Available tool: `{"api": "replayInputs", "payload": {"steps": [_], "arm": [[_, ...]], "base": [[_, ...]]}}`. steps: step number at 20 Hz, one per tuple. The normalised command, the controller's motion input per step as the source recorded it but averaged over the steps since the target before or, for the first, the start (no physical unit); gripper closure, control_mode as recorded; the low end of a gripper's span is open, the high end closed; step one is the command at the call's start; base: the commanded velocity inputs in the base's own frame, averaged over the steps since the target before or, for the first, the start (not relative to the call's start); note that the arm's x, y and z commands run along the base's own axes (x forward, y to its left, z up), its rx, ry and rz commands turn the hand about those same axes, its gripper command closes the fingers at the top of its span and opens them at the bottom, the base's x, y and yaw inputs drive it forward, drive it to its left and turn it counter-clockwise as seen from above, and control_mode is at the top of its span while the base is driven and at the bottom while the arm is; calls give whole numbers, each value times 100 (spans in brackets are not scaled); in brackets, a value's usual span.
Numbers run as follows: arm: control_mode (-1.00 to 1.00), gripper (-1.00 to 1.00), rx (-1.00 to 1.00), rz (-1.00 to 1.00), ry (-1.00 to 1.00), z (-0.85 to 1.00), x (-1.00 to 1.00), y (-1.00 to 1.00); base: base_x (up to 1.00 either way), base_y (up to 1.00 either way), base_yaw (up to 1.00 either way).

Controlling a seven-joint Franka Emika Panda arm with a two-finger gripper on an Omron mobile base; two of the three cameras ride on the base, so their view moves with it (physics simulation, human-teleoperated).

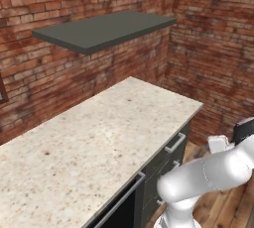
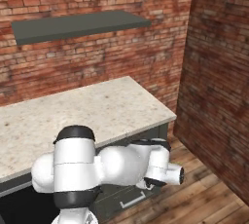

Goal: Take a straw from the drawer in front and place it inside the glass cup on the dining counter.

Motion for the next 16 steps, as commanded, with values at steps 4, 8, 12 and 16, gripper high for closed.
{"api": "replayInputs", "payload": {"steps": [4,8,12,16], "arm": [[-100,-100,11,0,0,-33,65,11],[-100,-100,5,0,-4,-31,66,30],[-100,-100,3,0,-5,-32,69,23],[-100,-100,0,0,-4,-33,60,11]], "base": [[0,0,0],[0,0,0],[0,0,0],[0,0,0]]}}
